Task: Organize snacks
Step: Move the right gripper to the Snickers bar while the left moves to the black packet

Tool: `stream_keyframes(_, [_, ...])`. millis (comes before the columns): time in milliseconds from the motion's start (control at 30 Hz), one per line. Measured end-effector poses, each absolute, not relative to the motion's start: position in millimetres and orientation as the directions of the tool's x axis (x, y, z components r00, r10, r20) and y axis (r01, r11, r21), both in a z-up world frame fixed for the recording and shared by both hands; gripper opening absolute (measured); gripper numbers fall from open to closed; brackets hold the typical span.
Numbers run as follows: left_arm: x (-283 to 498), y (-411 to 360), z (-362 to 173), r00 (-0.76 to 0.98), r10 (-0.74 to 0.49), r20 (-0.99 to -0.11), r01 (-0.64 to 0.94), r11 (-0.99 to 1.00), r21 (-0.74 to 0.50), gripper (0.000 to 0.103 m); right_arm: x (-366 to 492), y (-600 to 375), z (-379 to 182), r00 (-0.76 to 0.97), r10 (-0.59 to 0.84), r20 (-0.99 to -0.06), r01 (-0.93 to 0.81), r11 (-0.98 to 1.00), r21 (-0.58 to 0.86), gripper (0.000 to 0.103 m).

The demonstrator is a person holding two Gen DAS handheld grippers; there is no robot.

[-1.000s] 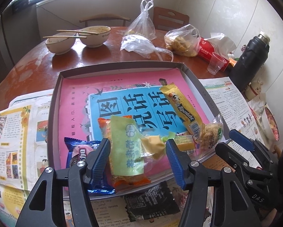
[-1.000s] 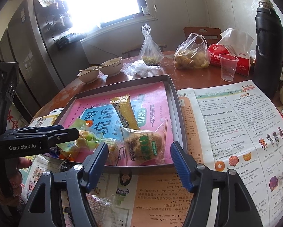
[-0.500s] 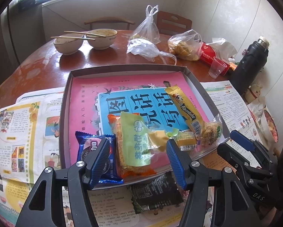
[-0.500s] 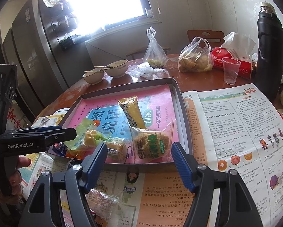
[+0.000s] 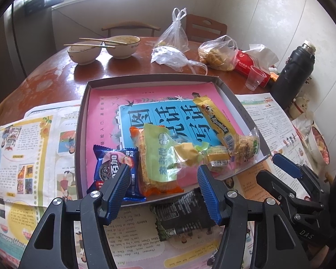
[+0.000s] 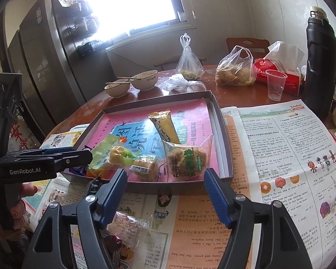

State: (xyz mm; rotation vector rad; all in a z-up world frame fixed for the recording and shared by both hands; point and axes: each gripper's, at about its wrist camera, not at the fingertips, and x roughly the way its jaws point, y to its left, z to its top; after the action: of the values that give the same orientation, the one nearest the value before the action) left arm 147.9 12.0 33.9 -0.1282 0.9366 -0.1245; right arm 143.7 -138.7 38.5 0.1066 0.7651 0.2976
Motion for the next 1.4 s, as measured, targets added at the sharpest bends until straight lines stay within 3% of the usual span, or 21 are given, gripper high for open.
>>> stream_keyframes(1400, [91.7, 17.8, 12.0, 0.585, -0.130, -0.801, 0.012, 0.988, -0.151, 0.064, 77.5, -106.8, 20.5, 0.576, 0.432, -0.694, -0.377, 0.893, 0.244, 0.071])
